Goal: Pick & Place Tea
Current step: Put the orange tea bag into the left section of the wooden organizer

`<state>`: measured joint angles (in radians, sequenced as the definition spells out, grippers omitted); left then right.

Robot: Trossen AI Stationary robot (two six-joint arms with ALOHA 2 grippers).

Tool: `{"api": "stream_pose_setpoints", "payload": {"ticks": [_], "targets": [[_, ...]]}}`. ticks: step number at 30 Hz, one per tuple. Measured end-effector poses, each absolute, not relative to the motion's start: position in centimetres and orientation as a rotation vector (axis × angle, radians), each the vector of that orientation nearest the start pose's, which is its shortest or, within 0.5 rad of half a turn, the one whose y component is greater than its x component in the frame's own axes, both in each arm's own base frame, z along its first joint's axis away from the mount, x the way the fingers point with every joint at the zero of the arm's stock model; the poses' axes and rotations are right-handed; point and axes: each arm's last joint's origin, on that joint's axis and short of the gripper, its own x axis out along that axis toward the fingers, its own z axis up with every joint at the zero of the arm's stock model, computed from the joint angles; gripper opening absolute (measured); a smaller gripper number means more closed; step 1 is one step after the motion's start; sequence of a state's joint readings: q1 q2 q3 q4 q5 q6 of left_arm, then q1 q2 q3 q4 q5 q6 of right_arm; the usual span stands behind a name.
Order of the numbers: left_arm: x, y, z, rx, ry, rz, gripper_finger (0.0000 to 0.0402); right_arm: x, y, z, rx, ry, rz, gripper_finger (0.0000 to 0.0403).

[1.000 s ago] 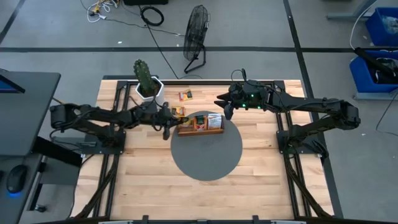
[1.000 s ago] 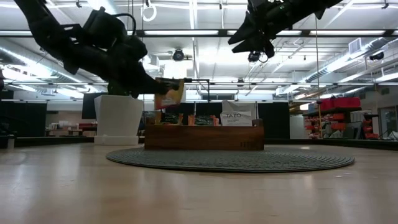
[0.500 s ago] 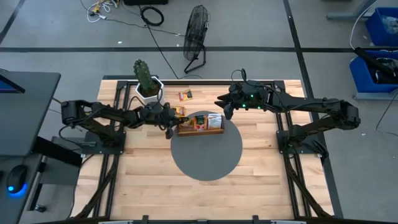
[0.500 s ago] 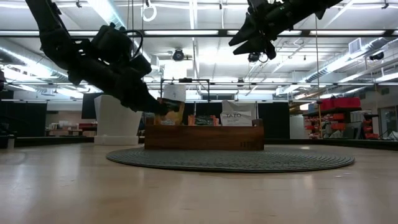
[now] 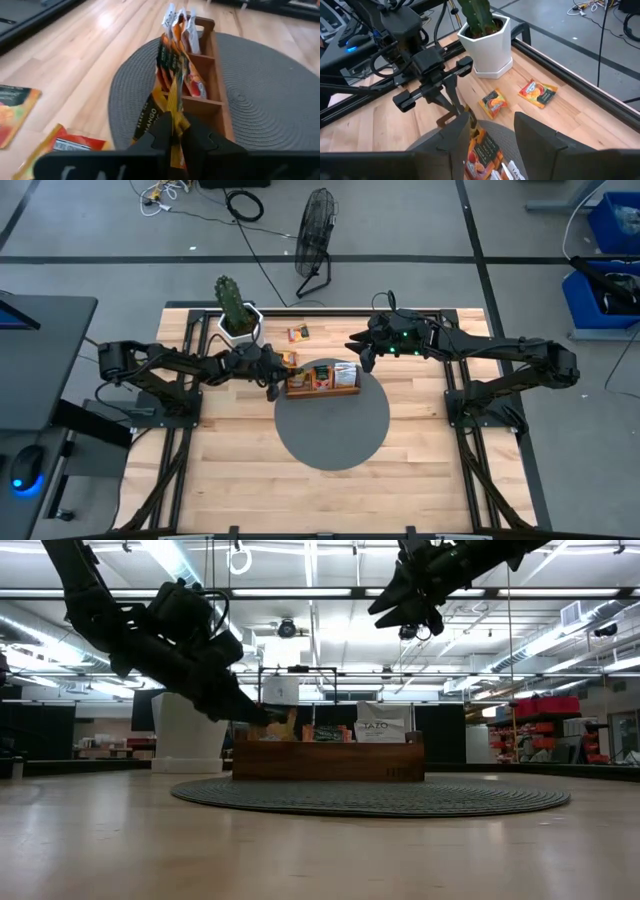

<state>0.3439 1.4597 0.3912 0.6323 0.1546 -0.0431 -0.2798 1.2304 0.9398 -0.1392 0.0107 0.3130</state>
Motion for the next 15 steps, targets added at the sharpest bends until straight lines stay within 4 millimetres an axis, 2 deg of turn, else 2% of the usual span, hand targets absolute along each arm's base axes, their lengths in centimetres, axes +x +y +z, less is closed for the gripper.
{"api": "stream_pose_setpoints", "payload": {"ticks": [11, 15], "targets": [[23.7, 8.0, 14.2, -0.253, 0.384, 0.209, 0.0107, 26.0, -7.5, 29.7, 0.367, 0.41, -0.355, 0.016], [23.8, 8.0, 15.3, -0.285, 0.286, 0.211, 0.0121, 26.0, -7.6, 29.7, 0.388, 0.404, -0.362, 0.016]]}}
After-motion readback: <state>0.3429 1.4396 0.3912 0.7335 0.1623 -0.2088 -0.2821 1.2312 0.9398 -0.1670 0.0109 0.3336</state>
